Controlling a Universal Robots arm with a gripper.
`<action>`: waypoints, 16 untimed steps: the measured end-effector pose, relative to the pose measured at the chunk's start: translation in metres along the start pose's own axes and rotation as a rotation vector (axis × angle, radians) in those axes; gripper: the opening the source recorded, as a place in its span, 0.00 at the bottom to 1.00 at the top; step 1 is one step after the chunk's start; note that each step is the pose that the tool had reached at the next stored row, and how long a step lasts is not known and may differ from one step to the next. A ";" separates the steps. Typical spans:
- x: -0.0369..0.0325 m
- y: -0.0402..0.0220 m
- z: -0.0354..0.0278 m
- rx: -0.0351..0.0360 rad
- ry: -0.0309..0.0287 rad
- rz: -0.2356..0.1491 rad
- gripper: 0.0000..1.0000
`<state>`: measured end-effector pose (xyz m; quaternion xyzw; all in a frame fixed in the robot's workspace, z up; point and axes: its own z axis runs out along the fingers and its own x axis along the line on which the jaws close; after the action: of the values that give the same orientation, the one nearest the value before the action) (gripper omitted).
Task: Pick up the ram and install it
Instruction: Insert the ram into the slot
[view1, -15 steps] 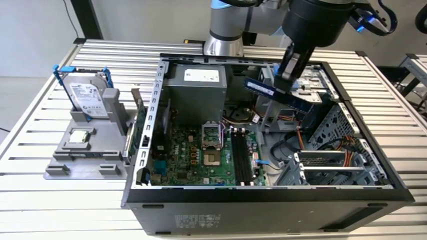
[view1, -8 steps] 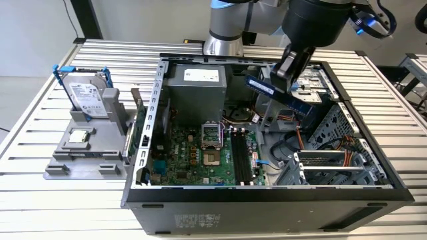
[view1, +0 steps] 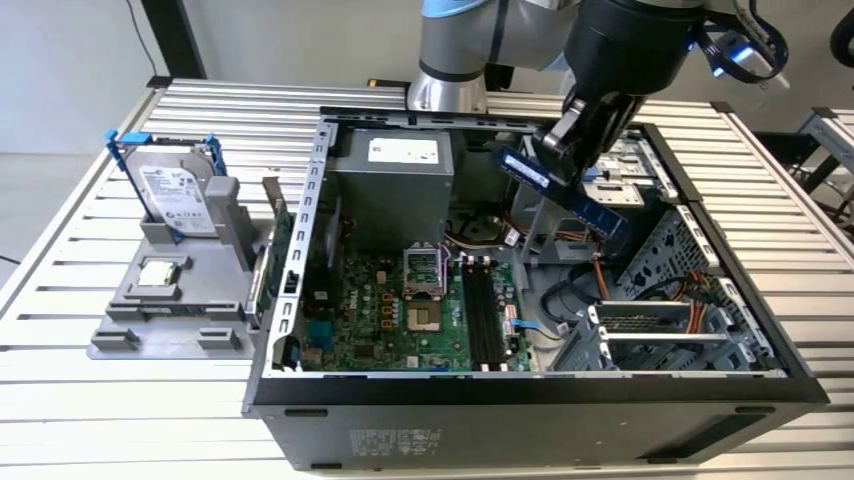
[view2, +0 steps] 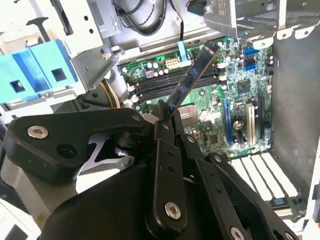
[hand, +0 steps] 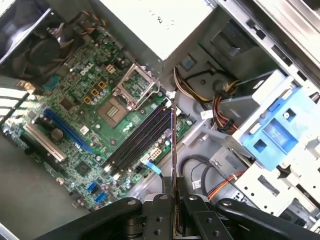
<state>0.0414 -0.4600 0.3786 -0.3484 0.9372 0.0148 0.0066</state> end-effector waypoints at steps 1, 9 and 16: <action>0.0000 0.0000 0.0000 0.0004 -0.0004 0.018 0.00; 0.0000 0.0000 0.0001 0.0036 -0.0037 0.161 0.00; 0.0000 0.0000 0.0001 0.0065 -0.0067 0.287 0.00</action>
<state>0.0414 -0.4600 0.3784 -0.2106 0.9774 0.0137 0.0086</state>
